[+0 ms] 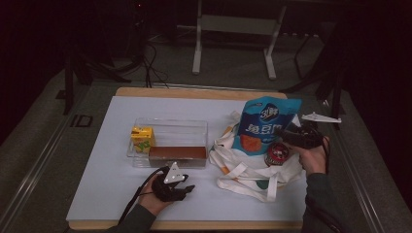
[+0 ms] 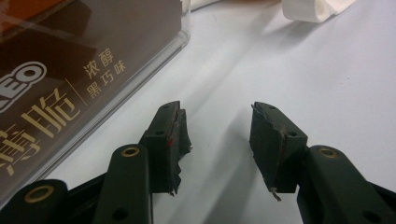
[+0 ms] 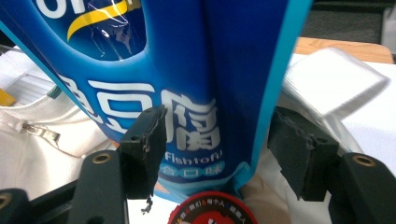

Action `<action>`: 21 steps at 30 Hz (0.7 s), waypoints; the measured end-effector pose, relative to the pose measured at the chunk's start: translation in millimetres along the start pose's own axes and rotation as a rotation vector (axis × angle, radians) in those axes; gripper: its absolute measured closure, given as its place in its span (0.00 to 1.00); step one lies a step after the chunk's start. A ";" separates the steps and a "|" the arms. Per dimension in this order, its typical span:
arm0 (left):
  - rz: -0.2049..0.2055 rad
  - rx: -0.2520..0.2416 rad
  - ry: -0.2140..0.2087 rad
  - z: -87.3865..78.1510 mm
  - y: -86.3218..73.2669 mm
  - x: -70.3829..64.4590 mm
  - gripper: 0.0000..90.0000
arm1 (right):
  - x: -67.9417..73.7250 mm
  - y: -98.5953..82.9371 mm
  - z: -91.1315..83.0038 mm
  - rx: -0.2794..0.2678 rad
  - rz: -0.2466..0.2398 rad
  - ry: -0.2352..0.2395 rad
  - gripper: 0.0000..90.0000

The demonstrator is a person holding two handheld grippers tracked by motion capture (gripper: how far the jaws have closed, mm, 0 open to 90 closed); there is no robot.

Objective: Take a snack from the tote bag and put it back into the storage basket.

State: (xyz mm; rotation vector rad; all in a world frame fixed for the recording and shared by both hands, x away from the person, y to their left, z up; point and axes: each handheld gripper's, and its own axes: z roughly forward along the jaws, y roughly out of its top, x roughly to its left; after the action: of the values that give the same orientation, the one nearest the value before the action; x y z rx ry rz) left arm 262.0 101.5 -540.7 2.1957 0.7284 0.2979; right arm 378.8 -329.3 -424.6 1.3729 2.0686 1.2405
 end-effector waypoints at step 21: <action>0.012 0.004 0.010 0.9 0.4 -1.7 0.59 | -3.2 7.5 13.9 -0.066 -0.019 0.180 0.62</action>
State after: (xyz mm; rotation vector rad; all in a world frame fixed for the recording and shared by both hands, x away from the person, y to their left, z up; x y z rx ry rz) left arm 261.1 99.7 -540.9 2.2044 0.7220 0.3148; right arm 394.1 -324.5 -426.6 1.2499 2.1319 1.4586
